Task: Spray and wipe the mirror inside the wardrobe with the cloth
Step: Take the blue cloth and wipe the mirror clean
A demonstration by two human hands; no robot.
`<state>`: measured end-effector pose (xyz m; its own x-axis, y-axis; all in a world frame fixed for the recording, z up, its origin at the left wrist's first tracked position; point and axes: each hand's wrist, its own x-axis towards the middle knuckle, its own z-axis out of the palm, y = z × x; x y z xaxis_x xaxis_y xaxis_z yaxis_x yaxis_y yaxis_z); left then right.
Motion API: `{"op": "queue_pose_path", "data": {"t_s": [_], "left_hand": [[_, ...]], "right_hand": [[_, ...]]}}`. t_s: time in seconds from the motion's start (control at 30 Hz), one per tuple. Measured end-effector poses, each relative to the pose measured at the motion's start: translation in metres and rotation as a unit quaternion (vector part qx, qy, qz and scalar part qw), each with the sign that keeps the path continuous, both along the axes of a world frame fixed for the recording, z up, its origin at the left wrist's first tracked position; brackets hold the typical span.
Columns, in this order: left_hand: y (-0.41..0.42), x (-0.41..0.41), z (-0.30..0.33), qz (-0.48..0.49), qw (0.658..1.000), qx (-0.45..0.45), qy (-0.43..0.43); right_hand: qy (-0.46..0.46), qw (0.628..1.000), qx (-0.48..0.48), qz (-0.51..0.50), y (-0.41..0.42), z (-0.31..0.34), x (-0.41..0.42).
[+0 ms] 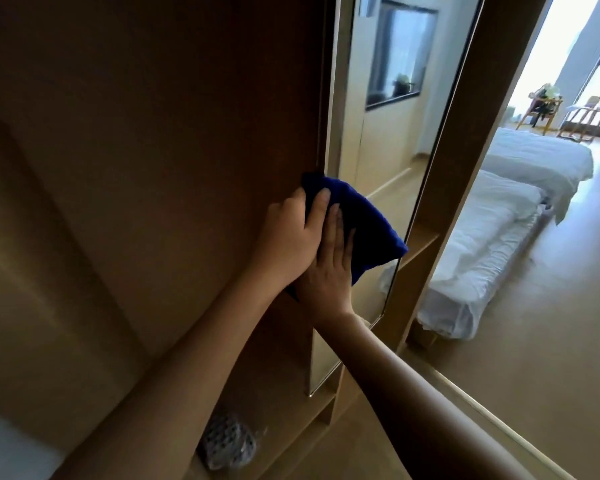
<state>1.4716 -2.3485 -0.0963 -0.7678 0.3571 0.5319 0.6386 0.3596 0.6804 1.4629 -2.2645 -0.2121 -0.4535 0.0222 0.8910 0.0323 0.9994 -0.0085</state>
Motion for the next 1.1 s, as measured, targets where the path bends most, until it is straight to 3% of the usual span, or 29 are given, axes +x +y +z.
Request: {"op": "queue_pose_path", "data": {"t_s": [0.47, 0.93, 1.1], "left_hand": [[0.005, 0.013, -0.117, 0.016, 0.999, 0.018, -0.022], [0.012, 0.008, -0.306, 0.055, 0.997, 0.03, 0.036], [0.013, 0.009, -0.381, 0.057, 0.997, 0.03, 0.041]], "right_hand": [[-0.004, 0.998, -0.022, 0.051, 0.006, -0.125, 0.0], [0.089, 0.991, -0.031, 0.098, 0.011, -0.306, -0.014], [0.082, 0.992, -0.01, 0.094, 0.015, -0.38, -0.013]]}}
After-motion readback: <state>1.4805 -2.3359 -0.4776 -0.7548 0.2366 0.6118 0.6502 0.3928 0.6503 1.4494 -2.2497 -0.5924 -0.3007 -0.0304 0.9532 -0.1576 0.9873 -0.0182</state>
